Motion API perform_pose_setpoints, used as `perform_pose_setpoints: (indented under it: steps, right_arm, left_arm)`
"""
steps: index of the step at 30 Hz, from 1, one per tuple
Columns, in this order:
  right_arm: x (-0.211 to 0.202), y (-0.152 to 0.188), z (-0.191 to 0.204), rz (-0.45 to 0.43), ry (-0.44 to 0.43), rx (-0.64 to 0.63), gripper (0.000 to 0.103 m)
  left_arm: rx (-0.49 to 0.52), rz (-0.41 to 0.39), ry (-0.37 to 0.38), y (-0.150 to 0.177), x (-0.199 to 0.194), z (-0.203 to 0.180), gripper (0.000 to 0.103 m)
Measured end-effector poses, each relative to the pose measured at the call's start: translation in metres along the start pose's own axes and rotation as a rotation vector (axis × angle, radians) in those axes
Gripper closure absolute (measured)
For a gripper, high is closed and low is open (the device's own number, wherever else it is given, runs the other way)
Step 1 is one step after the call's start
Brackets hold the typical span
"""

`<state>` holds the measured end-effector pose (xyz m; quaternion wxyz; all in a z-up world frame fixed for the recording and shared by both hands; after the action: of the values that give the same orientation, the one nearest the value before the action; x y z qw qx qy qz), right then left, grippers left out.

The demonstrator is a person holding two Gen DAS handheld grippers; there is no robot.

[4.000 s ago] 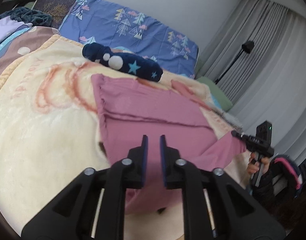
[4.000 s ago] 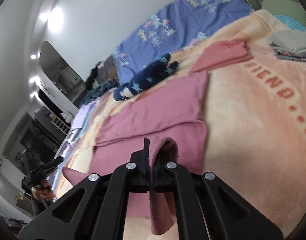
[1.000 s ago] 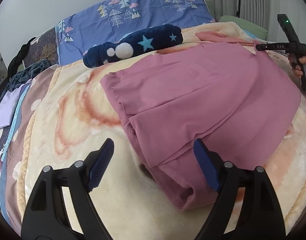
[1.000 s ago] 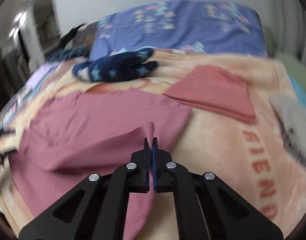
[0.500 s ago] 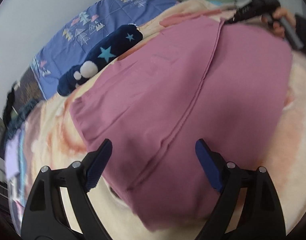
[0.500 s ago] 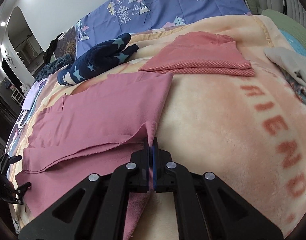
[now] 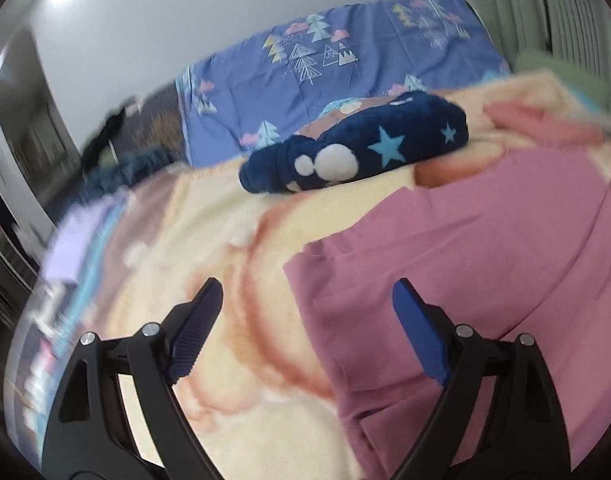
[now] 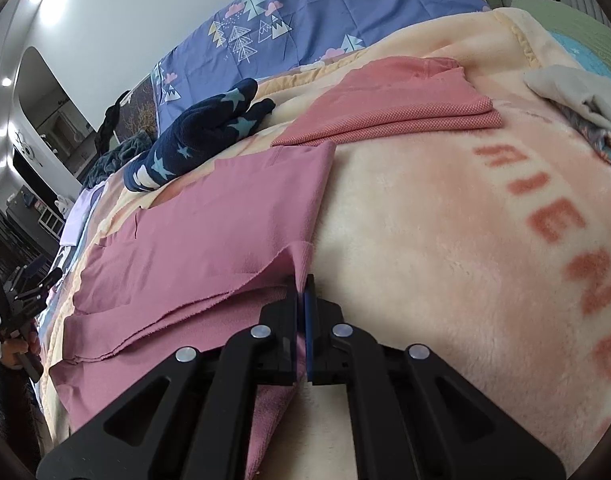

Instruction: Fold small clothes

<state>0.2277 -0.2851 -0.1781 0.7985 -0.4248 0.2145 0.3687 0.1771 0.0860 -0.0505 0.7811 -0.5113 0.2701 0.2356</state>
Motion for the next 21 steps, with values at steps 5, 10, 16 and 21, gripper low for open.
perform_pose_setpoints:
  steps: [5, 10, 16, 21]
  right_arm:
    - [0.001, 0.000, -0.001, 0.004, -0.004, 0.005, 0.101]
    - [0.001, 0.000, -0.002, 0.000, -0.011, 0.014, 0.101]
    - [0.002, 0.000, -0.004, -0.003, -0.018, 0.018, 0.101]
    - [0.003, 0.000, -0.005, -0.004, -0.024, 0.020, 0.101]
  left_arm:
    - [0.071, -0.058, 0.260, 0.023, -0.035, -0.042, 0.016]
    - [0.494, 0.012, 0.282, 0.066, -0.054, -0.119, 0.080]
    - [0.521, 0.043, 0.259, 0.077, -0.044, -0.127, 0.060]
    - [0.570, -0.004, 0.312, 0.073, -0.060, -0.139, 0.041]
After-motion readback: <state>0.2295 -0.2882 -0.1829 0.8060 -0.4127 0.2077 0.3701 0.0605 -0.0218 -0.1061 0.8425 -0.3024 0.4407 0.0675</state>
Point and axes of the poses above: each gripper's, at about its wrist camera, not at the fingertips, and x roughly the way its jaws point, z to its left, y to its underside, the point moved 9 cm from there along x, roughly the way its jaws point, and after that the axes turned 11 degrees about x, right-handed, at the moved point
